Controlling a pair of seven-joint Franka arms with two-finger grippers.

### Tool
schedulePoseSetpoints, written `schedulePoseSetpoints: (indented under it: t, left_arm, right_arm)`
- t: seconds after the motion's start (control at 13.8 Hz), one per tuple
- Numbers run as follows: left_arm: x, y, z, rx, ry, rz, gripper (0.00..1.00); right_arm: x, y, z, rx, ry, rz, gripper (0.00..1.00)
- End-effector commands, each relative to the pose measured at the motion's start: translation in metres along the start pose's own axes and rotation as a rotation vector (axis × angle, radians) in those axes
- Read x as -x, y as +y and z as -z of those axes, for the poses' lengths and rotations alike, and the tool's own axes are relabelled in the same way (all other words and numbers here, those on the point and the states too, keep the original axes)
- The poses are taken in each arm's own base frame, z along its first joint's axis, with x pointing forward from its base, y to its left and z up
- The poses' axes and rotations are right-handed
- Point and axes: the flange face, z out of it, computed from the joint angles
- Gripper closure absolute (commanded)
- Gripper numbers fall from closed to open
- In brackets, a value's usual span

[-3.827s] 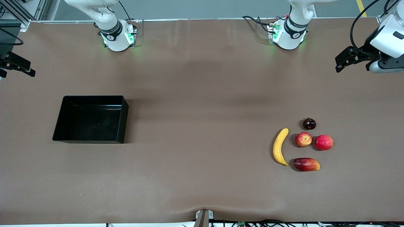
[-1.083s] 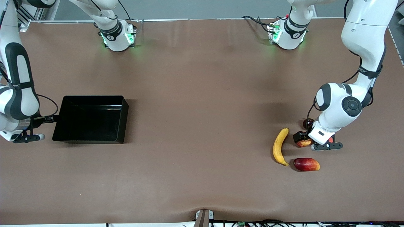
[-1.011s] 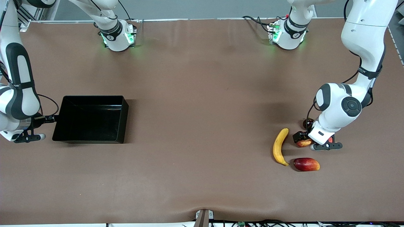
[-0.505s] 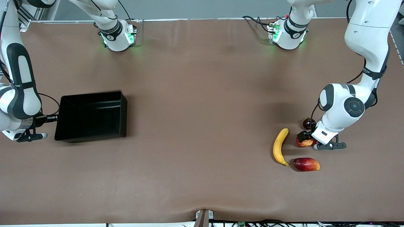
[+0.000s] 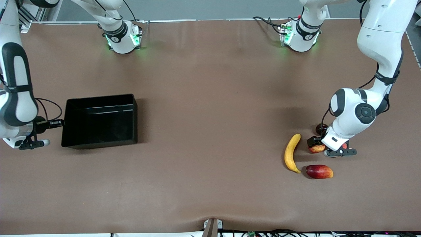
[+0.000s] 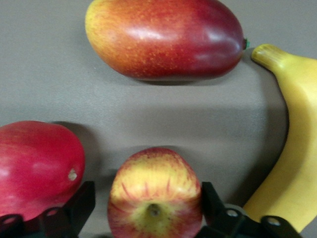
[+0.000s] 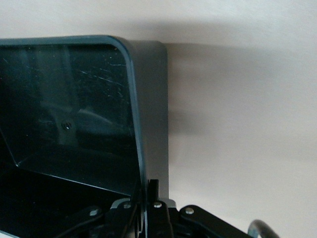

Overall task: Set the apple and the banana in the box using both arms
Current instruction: 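Push the black box toward the fruit while the left gripper grasps the apple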

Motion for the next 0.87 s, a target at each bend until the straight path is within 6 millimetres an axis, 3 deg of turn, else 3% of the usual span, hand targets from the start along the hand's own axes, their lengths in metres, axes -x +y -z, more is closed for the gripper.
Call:
schedulePoseSetpoints:
  t: [0.0, 0.14, 0.22, 0.43, 0.79]
  left_arm:
    - [0.005, 0.003, 0.0, -0.006, -0.003, -0.012, 0.52]
    - [0.006, 0.002, 0.0, -0.006, -0.006, -0.011, 0.88]
    - [0.005, 0.003, 0.003, -0.007, -0.003, -0.013, 1.0]
    - [0.0, 0.012, 0.036, -0.017, -0.007, -0.03, 1.0]
    - [0.004, 0.054, 0.115, -0.034, -0.048, -0.008, 1.0]
  right_arm:
    - [-0.003, -0.04, 0.021, -0.064, -0.023, -0.022, 1.0]
    - [-0.014, -0.083, 0.016, -0.045, -0.053, 0.028, 1.0]
    - [-0.017, -0.106, 0.014, -0.038, -0.066, 0.037, 1.0]
    - [-0.028, -0.183, 0.005, -0.041, -0.085, 0.02, 1.0]
    - [-0.035, -0.344, -0.037, -0.047, -0.102, -0.057, 1.0]
